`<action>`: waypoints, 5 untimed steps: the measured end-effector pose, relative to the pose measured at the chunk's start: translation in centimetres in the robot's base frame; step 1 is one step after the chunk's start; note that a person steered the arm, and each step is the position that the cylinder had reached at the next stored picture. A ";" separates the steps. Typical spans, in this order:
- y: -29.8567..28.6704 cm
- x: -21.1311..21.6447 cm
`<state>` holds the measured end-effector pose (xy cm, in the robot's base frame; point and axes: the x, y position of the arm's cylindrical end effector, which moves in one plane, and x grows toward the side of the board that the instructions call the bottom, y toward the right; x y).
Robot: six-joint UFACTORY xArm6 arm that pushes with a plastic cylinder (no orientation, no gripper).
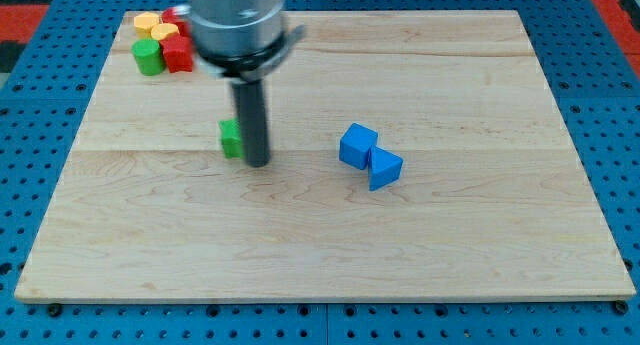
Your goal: Place the green star to the right of the red star
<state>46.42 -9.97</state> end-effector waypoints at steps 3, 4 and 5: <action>-3.0 -6.2; -5.1 -10.0; -5.0 -15.1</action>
